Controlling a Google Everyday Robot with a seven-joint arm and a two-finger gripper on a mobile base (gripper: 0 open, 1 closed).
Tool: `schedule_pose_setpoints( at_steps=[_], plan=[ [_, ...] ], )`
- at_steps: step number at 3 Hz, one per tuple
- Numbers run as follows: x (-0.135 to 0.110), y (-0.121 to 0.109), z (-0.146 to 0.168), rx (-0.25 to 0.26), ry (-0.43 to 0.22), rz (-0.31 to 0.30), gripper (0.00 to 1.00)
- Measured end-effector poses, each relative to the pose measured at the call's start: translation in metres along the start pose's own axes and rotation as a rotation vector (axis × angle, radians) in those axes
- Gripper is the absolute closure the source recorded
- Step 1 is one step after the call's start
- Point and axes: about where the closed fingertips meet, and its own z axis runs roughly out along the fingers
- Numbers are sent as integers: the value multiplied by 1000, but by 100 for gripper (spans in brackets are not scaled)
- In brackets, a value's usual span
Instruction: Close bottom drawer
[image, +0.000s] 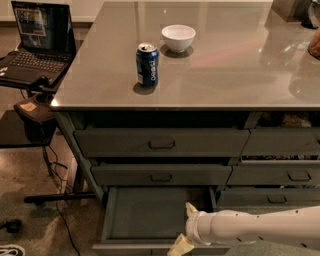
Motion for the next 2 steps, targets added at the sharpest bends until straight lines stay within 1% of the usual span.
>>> schedule_pose_setpoints(
  at_steps=[1,2],
  plan=[
    [72,-53,26,65,53,-15,0],
    [74,-52,30,56,47,-13,0]
  ],
)
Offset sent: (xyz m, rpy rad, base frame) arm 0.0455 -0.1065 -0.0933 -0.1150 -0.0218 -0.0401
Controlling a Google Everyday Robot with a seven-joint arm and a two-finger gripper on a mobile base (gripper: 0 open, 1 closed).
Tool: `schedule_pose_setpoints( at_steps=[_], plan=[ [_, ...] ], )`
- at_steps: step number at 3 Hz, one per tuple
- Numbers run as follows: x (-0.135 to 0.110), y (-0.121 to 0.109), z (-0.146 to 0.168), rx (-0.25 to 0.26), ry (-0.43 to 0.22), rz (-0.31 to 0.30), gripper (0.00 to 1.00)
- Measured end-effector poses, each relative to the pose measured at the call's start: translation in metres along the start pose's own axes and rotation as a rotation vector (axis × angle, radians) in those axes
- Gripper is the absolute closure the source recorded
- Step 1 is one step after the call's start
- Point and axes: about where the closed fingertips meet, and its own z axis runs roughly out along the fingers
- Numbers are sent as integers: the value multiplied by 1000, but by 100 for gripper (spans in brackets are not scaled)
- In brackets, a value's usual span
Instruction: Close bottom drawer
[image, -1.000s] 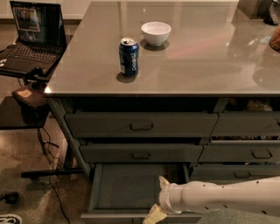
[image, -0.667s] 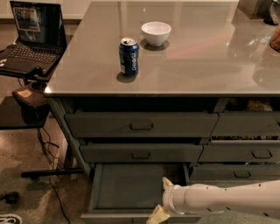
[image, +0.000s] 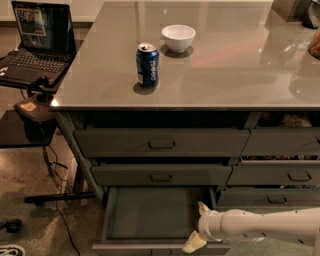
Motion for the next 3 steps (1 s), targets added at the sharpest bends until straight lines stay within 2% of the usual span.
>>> schedule_pose_setpoints(
  at_steps=[1,2,3],
  plan=[
    [32,-6,22,-16,-5,-1,0],
    [78,-2,67,-58,1,39,0],
    [108,7,100,-88,19,61,0]
  ],
)
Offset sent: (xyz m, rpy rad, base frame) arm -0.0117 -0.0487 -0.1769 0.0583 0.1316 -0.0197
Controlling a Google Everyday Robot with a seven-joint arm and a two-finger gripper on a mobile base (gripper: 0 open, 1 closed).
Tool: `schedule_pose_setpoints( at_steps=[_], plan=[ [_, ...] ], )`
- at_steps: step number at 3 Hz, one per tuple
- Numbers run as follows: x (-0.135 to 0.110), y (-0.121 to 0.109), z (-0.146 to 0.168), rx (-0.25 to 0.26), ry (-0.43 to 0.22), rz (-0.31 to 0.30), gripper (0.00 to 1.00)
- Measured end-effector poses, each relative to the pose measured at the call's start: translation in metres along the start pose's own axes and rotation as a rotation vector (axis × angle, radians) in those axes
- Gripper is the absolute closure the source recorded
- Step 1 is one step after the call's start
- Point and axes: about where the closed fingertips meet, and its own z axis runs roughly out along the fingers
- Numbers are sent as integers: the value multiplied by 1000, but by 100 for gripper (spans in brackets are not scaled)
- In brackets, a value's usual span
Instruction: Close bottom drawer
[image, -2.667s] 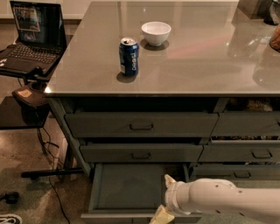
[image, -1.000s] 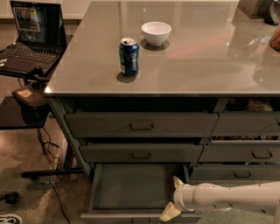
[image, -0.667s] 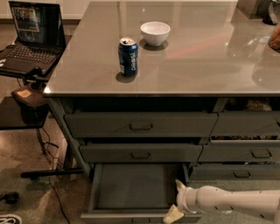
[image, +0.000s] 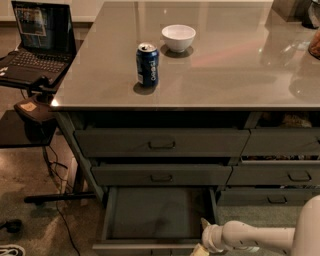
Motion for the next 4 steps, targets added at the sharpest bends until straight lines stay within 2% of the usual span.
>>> schedule_pose_setpoints(
  at_steps=[1,2,3,4],
  plan=[
    [2,1,5,-3,-2,7,0],
    [12,12,22,-40,-47,4,0],
    [34,26,54,-105,-83,17,0],
    [35,27,55,-111,-84,18,0]
  ],
)
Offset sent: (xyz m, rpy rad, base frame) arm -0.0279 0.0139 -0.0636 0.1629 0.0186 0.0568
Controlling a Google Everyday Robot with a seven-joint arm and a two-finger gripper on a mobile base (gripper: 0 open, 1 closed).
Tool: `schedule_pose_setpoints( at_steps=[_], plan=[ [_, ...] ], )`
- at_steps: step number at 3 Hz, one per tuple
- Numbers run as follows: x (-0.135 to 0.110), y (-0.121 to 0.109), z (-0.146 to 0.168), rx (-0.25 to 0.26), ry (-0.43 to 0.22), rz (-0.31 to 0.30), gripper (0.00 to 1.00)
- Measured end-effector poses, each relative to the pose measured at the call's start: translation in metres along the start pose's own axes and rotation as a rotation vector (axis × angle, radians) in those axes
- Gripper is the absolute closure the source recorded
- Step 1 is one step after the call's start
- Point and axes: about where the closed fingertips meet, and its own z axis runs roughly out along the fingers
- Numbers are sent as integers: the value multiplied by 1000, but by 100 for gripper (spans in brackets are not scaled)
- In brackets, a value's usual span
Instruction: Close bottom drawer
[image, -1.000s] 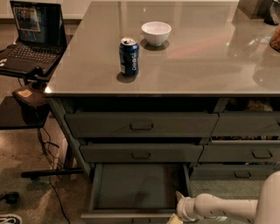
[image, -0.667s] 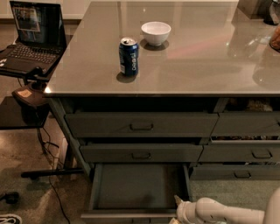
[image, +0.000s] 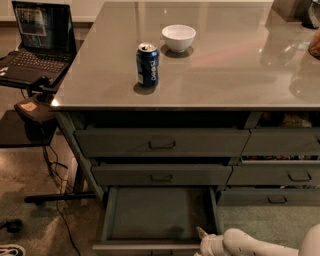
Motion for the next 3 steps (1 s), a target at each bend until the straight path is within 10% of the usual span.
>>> schedule_pose_setpoints(
  at_steps=[3],
  plan=[
    [-2,0,-3,0,0,0,65]
  ],
)
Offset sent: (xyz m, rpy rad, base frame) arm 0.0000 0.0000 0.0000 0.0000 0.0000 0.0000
